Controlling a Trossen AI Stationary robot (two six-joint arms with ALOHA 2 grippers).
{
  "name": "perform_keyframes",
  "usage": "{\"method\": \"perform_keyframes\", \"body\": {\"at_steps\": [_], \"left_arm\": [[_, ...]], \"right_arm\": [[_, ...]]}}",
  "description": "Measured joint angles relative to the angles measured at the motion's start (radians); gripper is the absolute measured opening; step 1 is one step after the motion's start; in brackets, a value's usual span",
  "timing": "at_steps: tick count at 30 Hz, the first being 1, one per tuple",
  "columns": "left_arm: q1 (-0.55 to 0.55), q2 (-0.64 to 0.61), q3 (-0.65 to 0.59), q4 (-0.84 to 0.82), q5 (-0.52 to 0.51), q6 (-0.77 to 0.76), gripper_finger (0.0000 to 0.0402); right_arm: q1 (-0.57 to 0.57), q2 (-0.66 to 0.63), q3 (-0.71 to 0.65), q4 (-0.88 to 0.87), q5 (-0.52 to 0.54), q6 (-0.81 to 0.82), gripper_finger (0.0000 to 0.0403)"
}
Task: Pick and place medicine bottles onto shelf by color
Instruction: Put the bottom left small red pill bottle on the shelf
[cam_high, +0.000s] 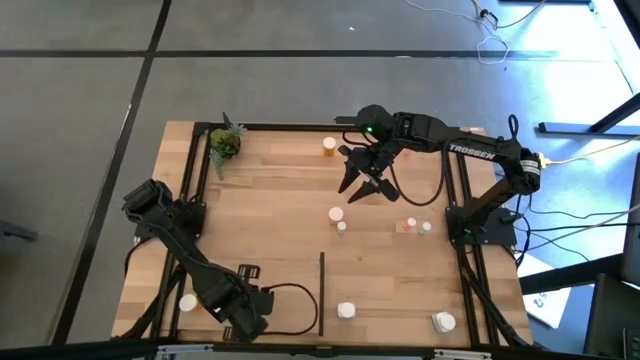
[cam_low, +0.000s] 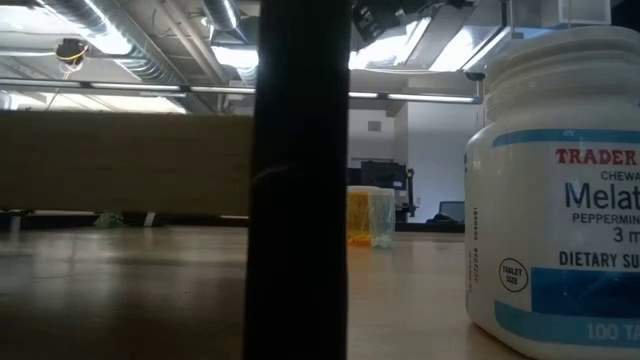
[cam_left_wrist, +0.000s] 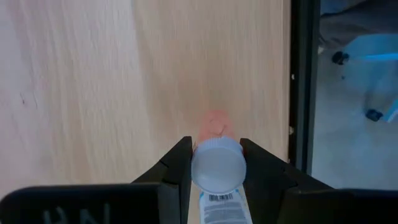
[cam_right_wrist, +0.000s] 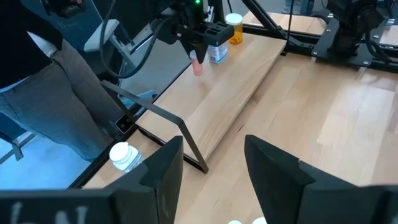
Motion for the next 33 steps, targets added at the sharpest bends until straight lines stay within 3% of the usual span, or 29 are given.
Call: {"method": "perform_keyframes", "body": {"at_steps": [18, 33], "left_arm": [[0.003, 0.0, 0.0, -0.008, -0.013, -0.029, 0.0097], [0.003, 0.0, 0.0, -0.005, -0.009, -0.06, 0.0097]], "right_arm": [[0.0, 0.0, 0.0, 0.005, 0.184, 0.006, 0.0174], [0.0, 0.0, 0.0, 0.005, 0.185, 0.007, 0.0174]]}}
